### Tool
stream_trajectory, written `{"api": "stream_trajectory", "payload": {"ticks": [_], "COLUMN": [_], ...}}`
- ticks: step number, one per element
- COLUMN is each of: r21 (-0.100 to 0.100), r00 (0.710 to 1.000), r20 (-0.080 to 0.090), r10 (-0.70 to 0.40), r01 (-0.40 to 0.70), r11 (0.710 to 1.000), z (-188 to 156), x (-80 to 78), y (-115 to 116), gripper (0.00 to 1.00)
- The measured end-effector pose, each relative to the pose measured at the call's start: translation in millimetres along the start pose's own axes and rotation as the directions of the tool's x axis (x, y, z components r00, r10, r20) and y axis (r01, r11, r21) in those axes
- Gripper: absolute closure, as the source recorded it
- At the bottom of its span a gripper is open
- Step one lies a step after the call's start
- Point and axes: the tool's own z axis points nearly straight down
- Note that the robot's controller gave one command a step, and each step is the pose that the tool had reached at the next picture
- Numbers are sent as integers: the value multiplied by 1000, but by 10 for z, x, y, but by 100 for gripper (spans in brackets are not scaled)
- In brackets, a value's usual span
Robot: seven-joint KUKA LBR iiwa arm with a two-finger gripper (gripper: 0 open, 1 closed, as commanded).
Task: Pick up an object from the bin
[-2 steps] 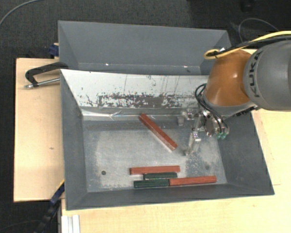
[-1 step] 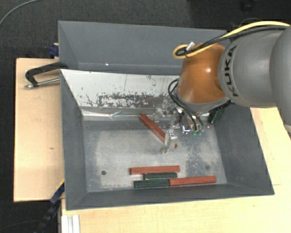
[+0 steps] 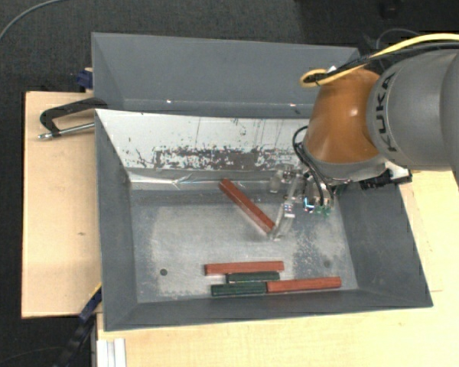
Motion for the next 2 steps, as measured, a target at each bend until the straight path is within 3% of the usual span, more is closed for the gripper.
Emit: {"api": "stream_trajectory", "payload": {"ticks": [1, 2], "r21": [-1, 0], "r00": [997, 997], "r20": [-2, 0], "r10": [82, 82], "r01": [-82, -82], "r11": [997, 997], "z": [342, 334], "x": [67, 61], "y": [287, 294], "gripper": [0, 0]}}
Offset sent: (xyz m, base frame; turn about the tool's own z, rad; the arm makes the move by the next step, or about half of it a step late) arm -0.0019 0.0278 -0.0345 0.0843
